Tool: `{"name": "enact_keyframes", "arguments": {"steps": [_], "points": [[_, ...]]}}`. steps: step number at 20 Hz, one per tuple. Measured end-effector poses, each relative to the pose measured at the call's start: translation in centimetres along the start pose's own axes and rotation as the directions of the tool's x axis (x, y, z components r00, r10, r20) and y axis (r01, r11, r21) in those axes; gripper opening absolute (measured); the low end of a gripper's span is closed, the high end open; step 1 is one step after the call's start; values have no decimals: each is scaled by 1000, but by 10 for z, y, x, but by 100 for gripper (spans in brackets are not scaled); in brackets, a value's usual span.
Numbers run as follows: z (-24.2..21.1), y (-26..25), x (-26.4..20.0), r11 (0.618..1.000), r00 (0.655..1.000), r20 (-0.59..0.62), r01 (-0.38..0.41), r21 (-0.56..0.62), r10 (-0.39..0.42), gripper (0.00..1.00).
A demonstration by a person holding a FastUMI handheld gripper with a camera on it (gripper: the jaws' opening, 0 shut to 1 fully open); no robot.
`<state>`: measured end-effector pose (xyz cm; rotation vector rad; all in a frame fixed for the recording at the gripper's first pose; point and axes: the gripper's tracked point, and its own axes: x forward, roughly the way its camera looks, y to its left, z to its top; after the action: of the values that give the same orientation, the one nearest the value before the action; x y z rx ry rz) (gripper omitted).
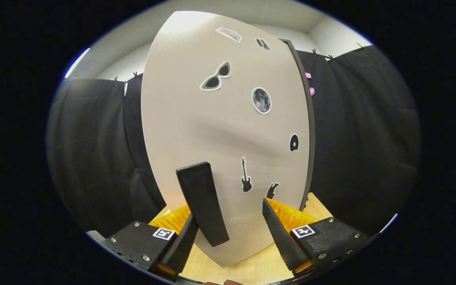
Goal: Open the shoe cabinet door, grab the shoes and put them into the shoe cabinet, then close the shoe cabinet door.
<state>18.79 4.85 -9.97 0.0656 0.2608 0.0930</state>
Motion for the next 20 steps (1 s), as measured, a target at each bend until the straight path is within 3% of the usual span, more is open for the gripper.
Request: {"name": "enact_keyframes", "arguments": {"steps": [4,8,11,20], "points": [[5,26,4,997,999,-2,54,-49,-54,90],[6,40,7,996,999,0,44,-77,-44,88],[2,51,12,999,999,-31,6,-49,-7,88],[2,60,46,999,998,-56,39,-4,-39,88]]}}
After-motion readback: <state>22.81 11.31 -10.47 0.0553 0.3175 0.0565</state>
